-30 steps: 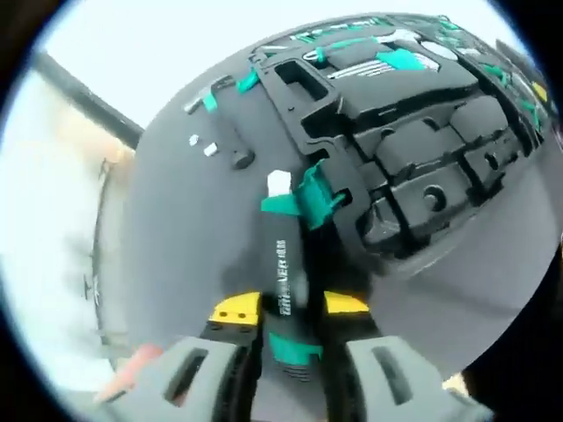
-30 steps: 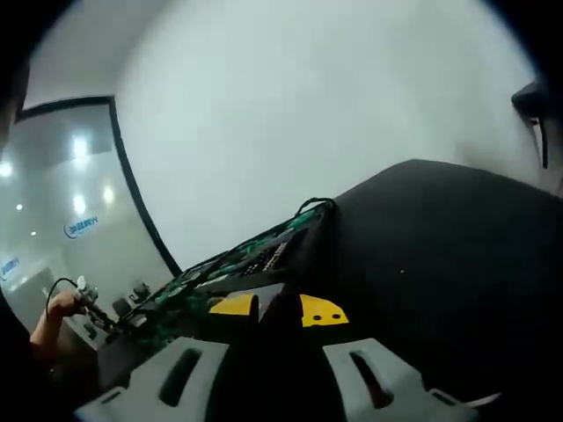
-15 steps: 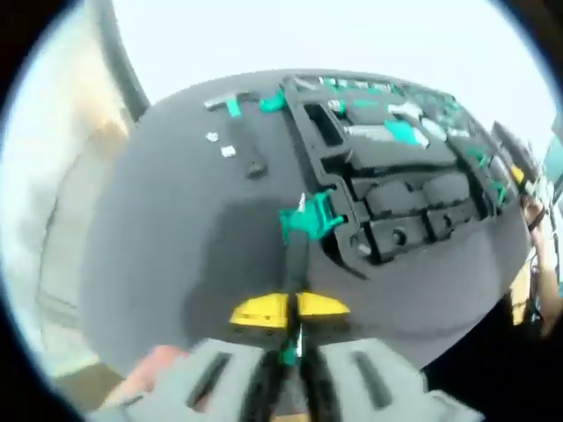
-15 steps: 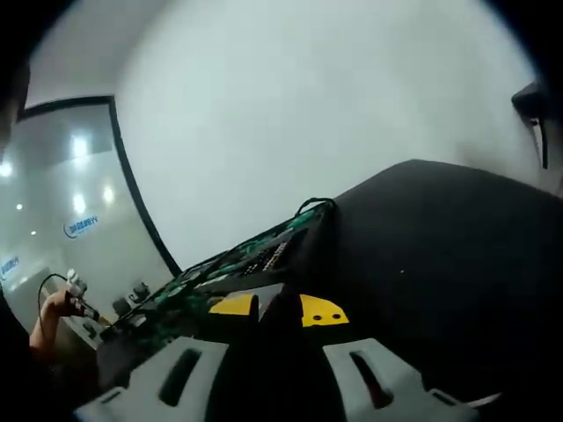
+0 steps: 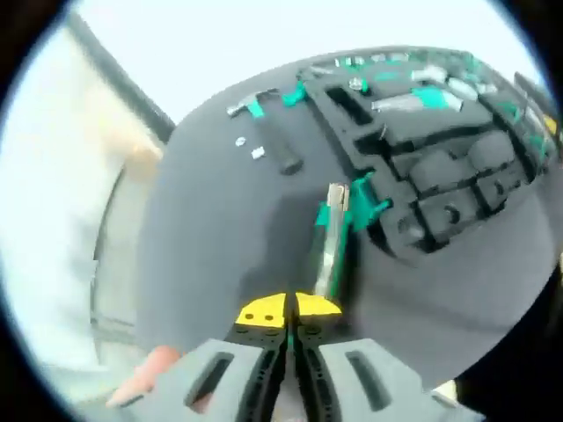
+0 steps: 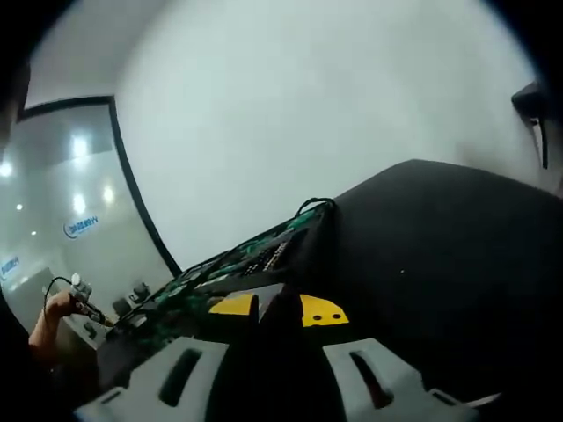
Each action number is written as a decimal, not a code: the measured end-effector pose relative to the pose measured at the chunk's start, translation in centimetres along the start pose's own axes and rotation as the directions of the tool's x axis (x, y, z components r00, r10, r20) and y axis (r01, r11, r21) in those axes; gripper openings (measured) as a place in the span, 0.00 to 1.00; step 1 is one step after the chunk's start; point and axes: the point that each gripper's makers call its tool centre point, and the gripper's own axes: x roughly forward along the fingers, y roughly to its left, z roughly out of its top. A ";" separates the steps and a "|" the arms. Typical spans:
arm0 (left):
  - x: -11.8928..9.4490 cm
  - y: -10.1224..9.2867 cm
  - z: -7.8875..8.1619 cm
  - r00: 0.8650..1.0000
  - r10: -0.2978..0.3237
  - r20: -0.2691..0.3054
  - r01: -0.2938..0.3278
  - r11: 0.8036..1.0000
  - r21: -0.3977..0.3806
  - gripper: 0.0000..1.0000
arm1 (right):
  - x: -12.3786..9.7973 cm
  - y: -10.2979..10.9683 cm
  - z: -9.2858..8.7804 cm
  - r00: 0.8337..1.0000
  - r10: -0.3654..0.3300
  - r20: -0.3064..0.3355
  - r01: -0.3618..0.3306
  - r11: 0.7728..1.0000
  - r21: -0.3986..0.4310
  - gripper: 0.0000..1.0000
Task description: Pick up the tools and put them into their designated positions in the toolbox.
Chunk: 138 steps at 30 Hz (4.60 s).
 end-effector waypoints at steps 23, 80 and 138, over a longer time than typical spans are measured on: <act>2.2 -2.6 1.1 0.973 -0.227 0.045 0.226 0.974 0.020 0.20 | 0.0 0.0 0.0 1.000 0.002 -0.001 -0.002 1.000 0.001 0.15; -4.2 -17.8 9.3 0.870 -0.485 -0.087 0.318 0.418 0.851 0.21 | 0.0 -0.1 0.1 1.000 0.011 -0.002 -0.011 1.000 0.002 0.15; -7.4 -12.2 11.9 0.879 -0.463 0.110 0.222 0.603 0.766 0.00 | -0.1 -0.1 0.0 1.000 0.011 -0.003 -0.011 1.000 0.002 0.15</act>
